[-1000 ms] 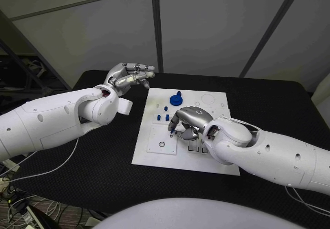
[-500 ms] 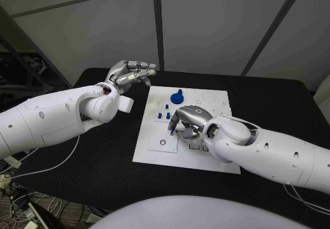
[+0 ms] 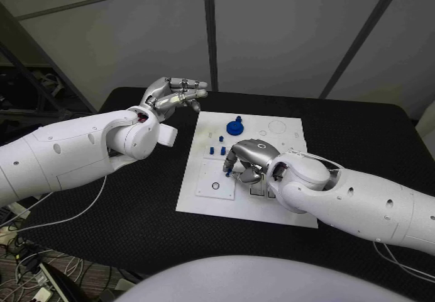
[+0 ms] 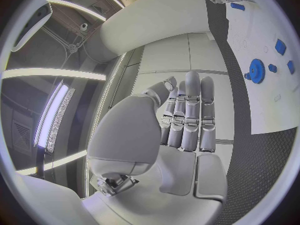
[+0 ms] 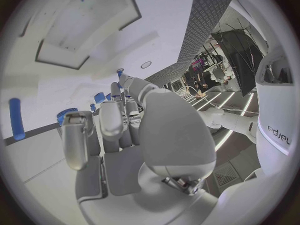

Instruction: Assemble the parts on the task board

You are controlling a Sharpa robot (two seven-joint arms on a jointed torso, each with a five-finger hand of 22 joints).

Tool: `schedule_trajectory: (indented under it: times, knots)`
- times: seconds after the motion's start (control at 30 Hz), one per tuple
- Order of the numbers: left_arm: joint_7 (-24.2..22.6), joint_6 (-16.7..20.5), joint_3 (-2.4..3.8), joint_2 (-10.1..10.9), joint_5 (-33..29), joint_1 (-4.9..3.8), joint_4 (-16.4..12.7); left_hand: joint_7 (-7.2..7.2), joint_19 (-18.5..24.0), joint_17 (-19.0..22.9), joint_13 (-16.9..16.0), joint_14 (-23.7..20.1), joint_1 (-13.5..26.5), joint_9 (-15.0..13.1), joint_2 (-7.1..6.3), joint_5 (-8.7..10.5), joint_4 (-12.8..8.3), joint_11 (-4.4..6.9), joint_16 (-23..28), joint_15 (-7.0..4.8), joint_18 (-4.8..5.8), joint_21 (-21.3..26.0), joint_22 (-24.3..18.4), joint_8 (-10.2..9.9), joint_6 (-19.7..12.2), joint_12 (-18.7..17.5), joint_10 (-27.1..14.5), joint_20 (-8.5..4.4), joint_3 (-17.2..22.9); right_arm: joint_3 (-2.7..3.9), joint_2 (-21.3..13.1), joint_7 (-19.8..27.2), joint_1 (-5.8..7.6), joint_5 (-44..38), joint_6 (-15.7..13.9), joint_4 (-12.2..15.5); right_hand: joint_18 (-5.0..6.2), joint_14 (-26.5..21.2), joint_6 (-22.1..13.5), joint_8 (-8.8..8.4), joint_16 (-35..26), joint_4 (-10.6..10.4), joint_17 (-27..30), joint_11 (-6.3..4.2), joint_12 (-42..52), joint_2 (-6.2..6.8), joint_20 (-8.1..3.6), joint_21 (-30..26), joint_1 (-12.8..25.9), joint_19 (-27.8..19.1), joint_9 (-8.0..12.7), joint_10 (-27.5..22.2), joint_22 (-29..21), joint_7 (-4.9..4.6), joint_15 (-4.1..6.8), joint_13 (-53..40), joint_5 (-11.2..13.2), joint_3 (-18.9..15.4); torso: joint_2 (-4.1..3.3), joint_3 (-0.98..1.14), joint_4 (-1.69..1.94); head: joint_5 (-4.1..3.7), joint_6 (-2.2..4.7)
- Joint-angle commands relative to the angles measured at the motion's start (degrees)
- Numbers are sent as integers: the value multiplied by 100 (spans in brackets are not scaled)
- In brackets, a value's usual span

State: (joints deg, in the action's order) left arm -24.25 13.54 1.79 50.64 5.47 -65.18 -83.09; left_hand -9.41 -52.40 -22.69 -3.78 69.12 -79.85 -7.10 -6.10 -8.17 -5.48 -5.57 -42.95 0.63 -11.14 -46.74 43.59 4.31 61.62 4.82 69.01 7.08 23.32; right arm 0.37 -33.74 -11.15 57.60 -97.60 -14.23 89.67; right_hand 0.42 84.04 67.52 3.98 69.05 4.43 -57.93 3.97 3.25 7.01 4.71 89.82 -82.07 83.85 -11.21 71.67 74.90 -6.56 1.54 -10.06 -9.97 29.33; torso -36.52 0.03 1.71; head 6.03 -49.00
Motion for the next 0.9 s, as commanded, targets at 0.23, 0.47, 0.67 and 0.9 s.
schedule_trajectory:
  times: [0.23, 0.47, 0.67, 0.9]
  knots:
    - [-1, -68, 8, -17, -20, -9, 10, -12, 33, 6, 2, 2, 30, 10, 19, -11, -14, -9, 26, 33, 69, 30, -6, -40, -37, -30, -22, -3, -9, -1, 14, -5, -5, -68, 207, -8, -33, 69, -41, -18, 7, 36, 8, -89, 34, -33, -21, -10, 42, 596, 7, 80, 1484, -18, 9, -2, -12, -6, 1, 1, -2, -4, -15]
    - [3, -66, 8, -21, -20, -9, 25, -14, 34, 11, 1, 2, 29, 12, 20, -13, -20, -12, 36, 35, 69, 37, -10, -44, -44, -32, -28, -1, -9, -2, 18, -4, -10, -71, 215, 3, -34, 70, -39, -17, 10, 38, 4, -89, 35, -35, -20, -6, 44, 599, 7, 80, 1487, -18, 9, -1, -12, -4, 3, 0, -3, 2, -29]
    - [7, -67, 8, -22, -20, -9, 24, -14, 34, 11, 1, 2, 29, 12, 20, -13, -20, -12, 36, 35, 69, 37, -10, -44, -44, -32, -28, -1, -9, -2, 41, -59, -11, -114, 193, -18, -33, 70, -38, -16, 11, 40, 5, -88, 36, -37, -20, -9, 48, 597, 6, 80, 1484, -19, 9, -1, -10, -3, 0, -1, -3, -1, -32]
    - [12, -70, 8, -21, -20, -9, 21, -14, 34, 11, 1, 2, 29, 12, 20, -13, -20, -12, 36, 35, 69, 37, -10, -44, -44, -32, -28, -1, -9, -5, 92, -143, -12, -195, 161, -58, -26, 62, -73, -31, -1, 57, 39, -75, 28, -31, -7, -32, 123, 581, 12, 30, 1463, -32, -7, 18, 22, -5, 0, -3, -2, 0, -26]
